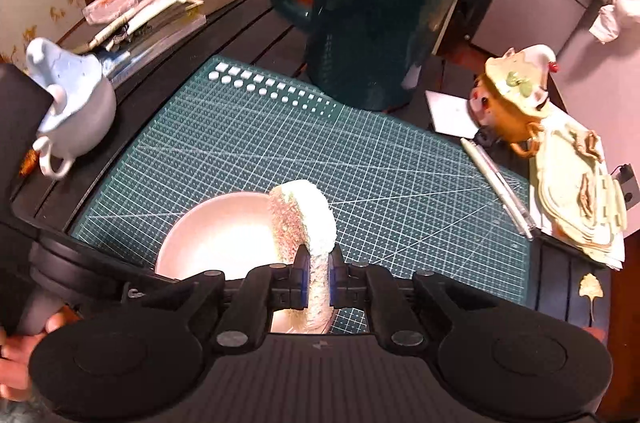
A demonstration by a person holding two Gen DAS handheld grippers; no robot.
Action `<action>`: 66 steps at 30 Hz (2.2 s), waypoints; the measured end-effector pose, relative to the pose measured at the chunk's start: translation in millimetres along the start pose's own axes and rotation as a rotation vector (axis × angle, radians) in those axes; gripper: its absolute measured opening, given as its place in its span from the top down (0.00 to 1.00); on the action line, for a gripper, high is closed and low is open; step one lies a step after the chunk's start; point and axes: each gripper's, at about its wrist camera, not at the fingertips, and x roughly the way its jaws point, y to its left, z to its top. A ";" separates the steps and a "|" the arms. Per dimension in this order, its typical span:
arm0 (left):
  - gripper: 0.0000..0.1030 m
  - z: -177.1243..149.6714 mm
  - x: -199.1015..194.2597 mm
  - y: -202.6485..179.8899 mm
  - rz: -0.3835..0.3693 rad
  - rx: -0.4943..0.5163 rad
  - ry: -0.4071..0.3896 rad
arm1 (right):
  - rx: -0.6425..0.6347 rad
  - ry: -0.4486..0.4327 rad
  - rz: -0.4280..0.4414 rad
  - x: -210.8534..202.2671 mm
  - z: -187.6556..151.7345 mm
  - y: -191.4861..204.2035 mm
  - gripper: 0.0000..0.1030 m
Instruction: Clean bowl
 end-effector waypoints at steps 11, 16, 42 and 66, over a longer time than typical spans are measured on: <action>0.81 0.7 0.5 -2.7 0.005 0.006 -0.001 | 0.073 0.034 0.208 17.7 -8.2 -5.1 0.93; 0.81 1.7 1.7 -3.3 0.006 0.007 0.000 | 0.017 0.051 0.121 27.9 -9.8 0.8 0.93; 0.81 -0.6 0.8 0.0 0.007 0.013 -0.004 | 0.111 0.057 0.201 19.9 -18.9 2.6 0.93; 0.82 0.2 0.5 -0.7 0.012 0.012 -0.004 | 0.068 0.027 0.142 -12.9 -9.8 -3.1 0.93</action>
